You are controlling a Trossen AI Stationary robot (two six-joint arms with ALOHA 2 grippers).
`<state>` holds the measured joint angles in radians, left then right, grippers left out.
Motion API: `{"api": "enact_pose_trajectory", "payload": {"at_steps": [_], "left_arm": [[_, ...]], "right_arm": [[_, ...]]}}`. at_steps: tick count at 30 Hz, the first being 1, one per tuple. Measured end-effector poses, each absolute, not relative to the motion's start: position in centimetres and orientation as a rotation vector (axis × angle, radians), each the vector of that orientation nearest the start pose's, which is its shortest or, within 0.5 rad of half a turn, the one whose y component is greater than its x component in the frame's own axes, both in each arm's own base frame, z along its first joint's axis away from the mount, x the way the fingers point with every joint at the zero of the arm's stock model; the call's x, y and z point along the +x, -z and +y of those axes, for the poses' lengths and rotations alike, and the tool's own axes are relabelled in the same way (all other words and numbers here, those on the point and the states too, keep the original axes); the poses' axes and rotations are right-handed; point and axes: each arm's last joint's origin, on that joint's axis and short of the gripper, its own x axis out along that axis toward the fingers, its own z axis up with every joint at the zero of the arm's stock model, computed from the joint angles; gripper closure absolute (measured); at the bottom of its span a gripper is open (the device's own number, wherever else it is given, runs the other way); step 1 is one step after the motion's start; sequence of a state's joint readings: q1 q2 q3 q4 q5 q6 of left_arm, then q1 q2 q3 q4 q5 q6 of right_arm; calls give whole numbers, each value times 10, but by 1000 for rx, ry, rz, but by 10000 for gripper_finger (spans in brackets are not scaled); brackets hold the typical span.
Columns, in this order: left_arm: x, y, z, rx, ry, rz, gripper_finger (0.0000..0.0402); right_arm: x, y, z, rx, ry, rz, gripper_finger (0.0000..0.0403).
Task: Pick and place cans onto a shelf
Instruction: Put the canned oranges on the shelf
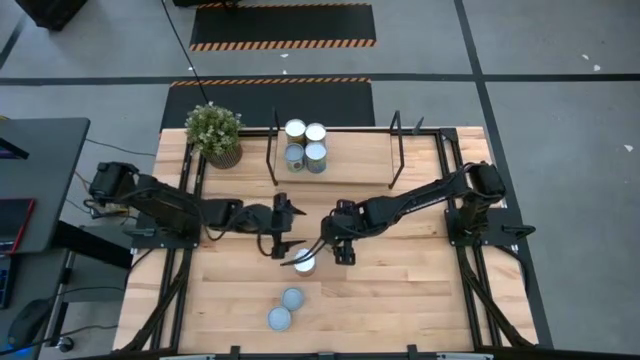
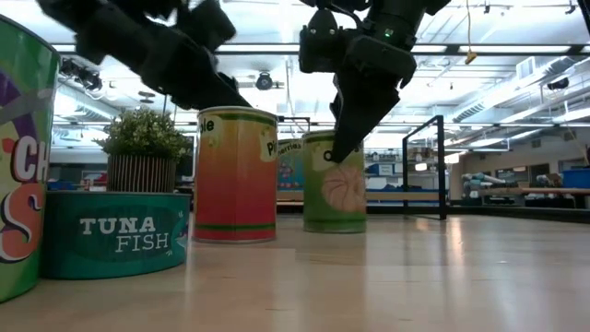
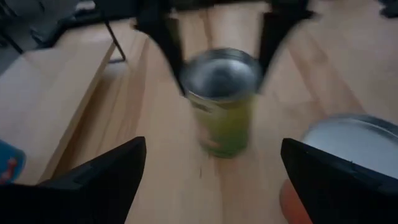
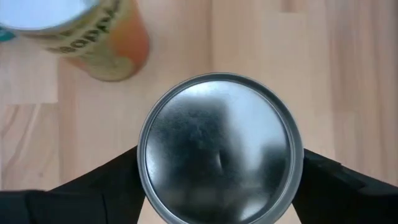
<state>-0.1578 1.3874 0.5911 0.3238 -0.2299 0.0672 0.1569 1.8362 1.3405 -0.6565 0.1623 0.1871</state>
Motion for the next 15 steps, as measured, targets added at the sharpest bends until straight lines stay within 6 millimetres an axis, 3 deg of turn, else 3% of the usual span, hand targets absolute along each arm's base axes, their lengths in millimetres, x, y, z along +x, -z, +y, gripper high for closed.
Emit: {"api": "enact_pose_trajectory", "payload": {"at_steps": [9,15], "left_arm": [[224,-192,-27,111,-97,307,24],[197,-196,-23,76,-100,216,24]], "right_arm": [[351,-259,3,-29,228,997,73],[343,-267,-44,-35,307,999,71]]}}
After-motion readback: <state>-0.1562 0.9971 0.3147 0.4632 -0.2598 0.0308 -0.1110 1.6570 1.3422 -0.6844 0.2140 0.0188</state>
